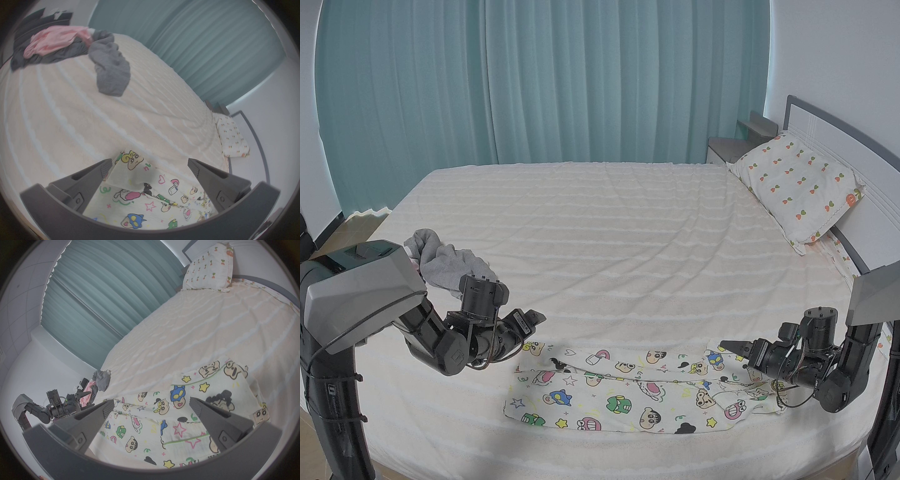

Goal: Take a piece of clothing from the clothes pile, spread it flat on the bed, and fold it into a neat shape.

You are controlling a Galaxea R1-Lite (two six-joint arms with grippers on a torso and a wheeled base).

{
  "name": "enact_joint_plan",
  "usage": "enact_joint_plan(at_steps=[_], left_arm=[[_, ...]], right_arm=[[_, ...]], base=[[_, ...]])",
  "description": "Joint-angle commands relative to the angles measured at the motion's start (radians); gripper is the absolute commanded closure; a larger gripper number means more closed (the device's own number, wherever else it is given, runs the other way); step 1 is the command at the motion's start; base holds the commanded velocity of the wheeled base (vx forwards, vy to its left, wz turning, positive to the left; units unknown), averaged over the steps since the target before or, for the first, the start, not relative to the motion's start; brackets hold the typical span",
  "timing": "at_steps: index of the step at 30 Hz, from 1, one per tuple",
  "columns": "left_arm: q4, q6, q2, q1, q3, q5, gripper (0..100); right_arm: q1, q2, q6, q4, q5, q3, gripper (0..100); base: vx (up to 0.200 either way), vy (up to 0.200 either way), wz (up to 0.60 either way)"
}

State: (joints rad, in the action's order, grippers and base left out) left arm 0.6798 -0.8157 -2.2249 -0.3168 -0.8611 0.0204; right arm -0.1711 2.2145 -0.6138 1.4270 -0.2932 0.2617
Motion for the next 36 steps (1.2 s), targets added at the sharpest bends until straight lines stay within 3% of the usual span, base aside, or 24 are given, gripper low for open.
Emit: enact_joint_plan(at_steps=[1, 6, 13, 28, 29, 36], left_arm=[[-0.005, 0.106, -0.036, 0.025, -0.01, -0.037, 0], [-0.005, 0.17, -0.073, 0.028, -0.015, -0.125, 0], [-0.006, 0.29, -0.141, 0.024, -0.038, -0.131, 0], [-0.011, 0.291, -0.182, 0.013, -0.081, -0.145, 0], [-0.011, 0.291, -0.187, 0.013, -0.081, -0.145, 100], [-0.011, 0.288, -0.196, 0.024, -0.075, -0.145, 100]], right_arm=[[-0.005, 0.019, -0.003, 0.003, -0.001, -0.007, 0], [-0.005, 0.019, -0.003, 0.006, -0.001, -0.007, 0], [-0.005, 0.021, -0.003, 0.006, -0.003, -0.007, 0], [-0.005, 0.022, -0.003, 0.006, -0.015, -0.007, 0], [-0.005, 0.022, -0.003, 0.006, -0.015, -0.007, 0], [-0.002, 0.028, -0.003, 0.007, -0.015, -0.006, 0]], base=[[0.0, 0.0, 0.0], [0.0, 0.0, 0.0], [0.0, 0.0, 0.0], [0.0, 0.0, 0.0], [0.0, 0.0, 0.0], [0.0, 0.0, 0.0]])
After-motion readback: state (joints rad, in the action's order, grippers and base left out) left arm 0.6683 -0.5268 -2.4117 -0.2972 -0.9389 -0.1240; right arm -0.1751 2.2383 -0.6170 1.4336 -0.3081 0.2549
